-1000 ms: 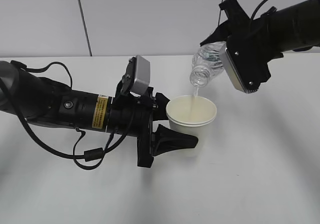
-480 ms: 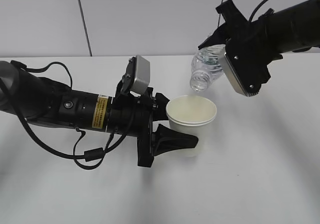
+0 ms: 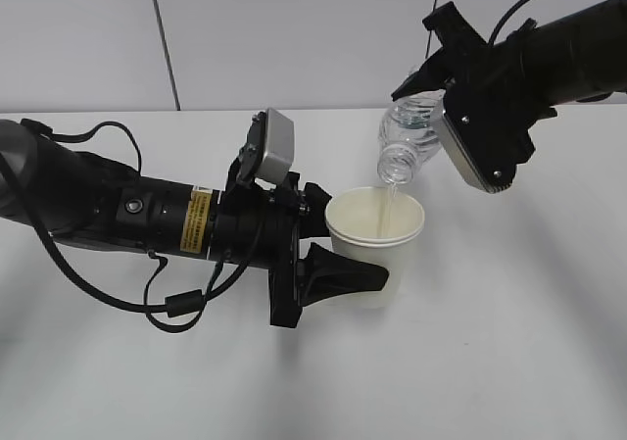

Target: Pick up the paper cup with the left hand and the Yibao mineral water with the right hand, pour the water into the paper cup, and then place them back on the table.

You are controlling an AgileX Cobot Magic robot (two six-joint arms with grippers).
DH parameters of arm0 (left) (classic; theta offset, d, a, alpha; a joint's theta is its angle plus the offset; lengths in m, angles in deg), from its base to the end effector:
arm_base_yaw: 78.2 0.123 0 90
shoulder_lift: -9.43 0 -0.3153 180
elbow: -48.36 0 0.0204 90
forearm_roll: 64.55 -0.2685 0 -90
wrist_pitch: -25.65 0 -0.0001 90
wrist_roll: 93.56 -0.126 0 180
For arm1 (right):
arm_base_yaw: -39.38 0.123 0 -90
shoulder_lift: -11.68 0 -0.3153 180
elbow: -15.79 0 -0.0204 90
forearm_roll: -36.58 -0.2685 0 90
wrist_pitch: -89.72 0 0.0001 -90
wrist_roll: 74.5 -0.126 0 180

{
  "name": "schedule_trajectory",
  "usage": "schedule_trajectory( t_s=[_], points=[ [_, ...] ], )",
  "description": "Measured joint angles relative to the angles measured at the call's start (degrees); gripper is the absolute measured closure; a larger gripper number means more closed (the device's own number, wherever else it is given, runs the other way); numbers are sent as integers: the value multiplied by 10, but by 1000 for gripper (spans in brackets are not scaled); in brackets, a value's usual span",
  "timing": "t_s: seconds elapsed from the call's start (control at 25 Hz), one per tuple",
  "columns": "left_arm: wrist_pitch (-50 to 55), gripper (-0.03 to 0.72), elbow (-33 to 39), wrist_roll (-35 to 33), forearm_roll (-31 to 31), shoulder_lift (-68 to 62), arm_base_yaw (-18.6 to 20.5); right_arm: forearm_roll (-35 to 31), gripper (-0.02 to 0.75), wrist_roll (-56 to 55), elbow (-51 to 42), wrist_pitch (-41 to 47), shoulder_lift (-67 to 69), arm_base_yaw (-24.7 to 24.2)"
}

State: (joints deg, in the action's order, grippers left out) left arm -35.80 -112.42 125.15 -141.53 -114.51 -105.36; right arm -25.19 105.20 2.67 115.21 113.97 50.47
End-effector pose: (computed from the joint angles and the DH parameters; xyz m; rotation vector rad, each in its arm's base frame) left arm 0.3151 -0.2828 0.1486 1.3843 1.4271 -1.0834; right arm 0.3932 0.1258 0.2623 -2.1331 0.7246 -0.6347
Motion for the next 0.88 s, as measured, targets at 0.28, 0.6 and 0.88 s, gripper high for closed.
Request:
schedule_trajectory(
  t_s=[0.28, 0.6, 0.88],
  points=[
    [-8, 271, 0, 2, -2, 0, 0, 1, 344, 0, 0, -1, 0, 0],
    [-9, 271, 0, 7, -20, 0, 0, 1, 344, 0, 0, -1, 0, 0],
    [-9, 272, 0, 7, -22, 0, 0, 1, 344, 0, 0, -1, 4, 0]
  ],
)
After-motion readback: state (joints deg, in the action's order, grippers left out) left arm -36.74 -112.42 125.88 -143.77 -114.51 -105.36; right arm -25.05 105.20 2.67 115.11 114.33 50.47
